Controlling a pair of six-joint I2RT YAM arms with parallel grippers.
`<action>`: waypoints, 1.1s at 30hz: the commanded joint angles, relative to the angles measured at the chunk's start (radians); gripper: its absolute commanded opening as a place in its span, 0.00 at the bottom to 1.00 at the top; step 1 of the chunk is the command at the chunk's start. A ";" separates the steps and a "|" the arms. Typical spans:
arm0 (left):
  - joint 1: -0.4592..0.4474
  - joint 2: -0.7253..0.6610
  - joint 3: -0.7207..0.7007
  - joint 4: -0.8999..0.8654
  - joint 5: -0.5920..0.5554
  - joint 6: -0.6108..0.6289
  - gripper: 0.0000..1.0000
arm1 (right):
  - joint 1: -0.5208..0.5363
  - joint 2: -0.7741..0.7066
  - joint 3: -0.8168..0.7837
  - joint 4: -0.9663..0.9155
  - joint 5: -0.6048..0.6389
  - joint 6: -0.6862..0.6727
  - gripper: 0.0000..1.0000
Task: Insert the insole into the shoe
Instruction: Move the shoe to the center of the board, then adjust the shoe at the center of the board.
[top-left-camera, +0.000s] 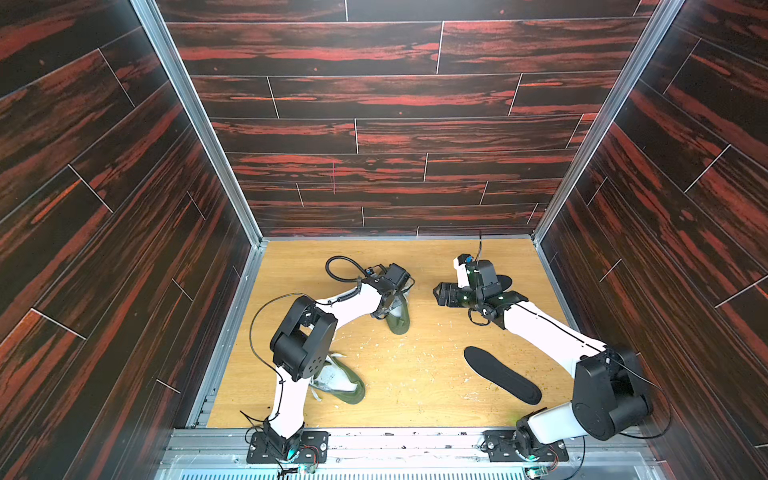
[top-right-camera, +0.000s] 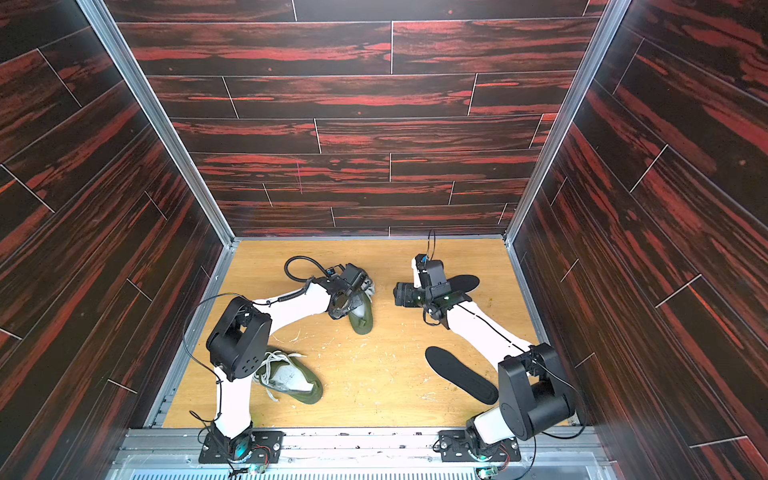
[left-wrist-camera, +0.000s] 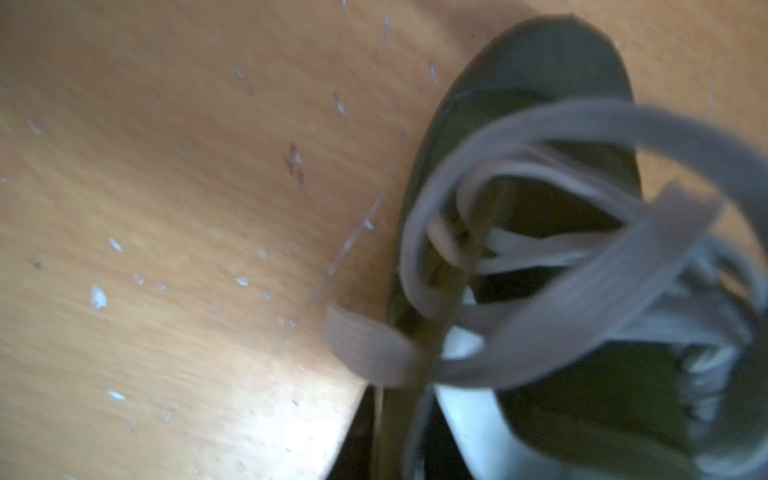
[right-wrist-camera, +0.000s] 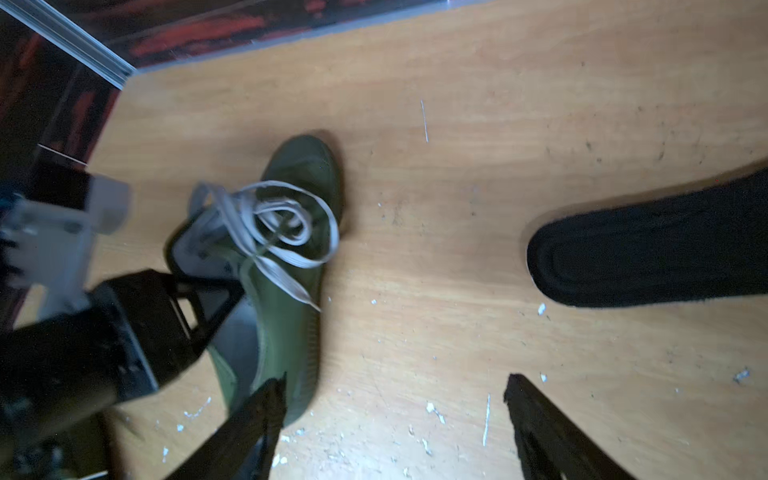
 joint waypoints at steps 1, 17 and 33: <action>0.006 -0.088 -0.027 -0.051 -0.063 0.028 0.37 | 0.003 0.025 -0.008 0.001 -0.002 0.006 0.86; 0.021 -0.227 0.013 -0.221 0.027 0.199 0.61 | 0.149 0.259 0.231 -0.021 0.008 -0.052 0.85; 0.020 -0.067 0.067 -0.149 0.070 0.175 0.64 | 0.224 0.457 0.354 -0.007 0.065 -0.005 0.81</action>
